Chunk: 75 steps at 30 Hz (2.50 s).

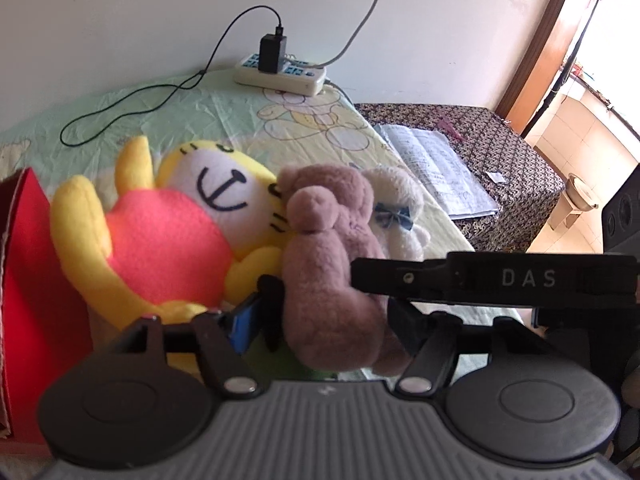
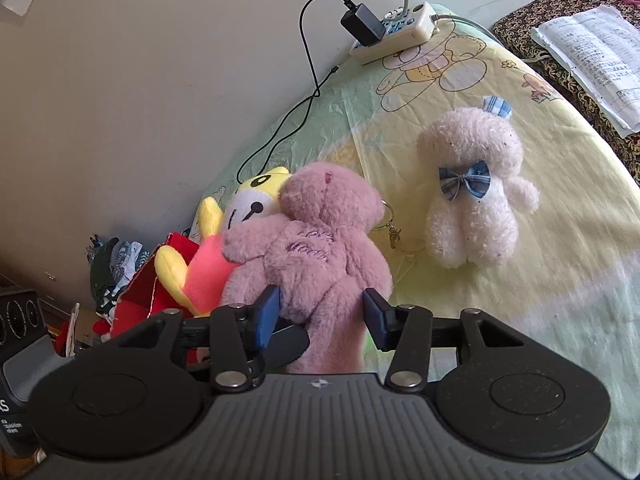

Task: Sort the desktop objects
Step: 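Close the right gripper on the pink teddy bear's body, then lift the pink teddy bear with the right gripper toward the red box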

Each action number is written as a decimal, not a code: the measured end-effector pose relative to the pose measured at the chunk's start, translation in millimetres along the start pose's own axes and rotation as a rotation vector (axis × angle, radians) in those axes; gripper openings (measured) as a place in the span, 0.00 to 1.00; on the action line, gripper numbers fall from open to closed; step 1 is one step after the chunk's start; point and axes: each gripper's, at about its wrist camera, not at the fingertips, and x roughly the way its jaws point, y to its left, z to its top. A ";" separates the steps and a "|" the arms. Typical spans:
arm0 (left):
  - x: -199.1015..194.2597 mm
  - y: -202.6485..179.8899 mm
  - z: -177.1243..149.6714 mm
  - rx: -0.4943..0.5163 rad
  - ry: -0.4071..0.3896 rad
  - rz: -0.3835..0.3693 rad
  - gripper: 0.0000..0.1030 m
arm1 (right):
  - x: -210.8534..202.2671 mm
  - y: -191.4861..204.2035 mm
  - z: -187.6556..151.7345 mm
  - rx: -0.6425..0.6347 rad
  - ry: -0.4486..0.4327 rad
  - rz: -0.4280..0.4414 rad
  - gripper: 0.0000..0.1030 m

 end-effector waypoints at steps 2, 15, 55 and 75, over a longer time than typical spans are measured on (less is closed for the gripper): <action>-5.6 -2.8 -0.9 0.025 -0.018 -0.006 0.71 | -4.2 -1.8 0.0 0.005 -0.015 0.000 0.47; -25.7 -9.6 5.5 0.061 -0.084 -0.023 0.81 | -9.3 -40.8 0.2 0.165 0.002 0.034 0.45; 26.5 -56.2 13.8 0.152 0.035 -0.132 0.31 | -14.7 -87.2 8.5 0.297 0.070 0.187 0.47; -104.3 -16.6 19.5 0.164 -0.313 -0.011 0.30 | -29.7 28.1 37.4 0.084 -0.037 0.404 0.49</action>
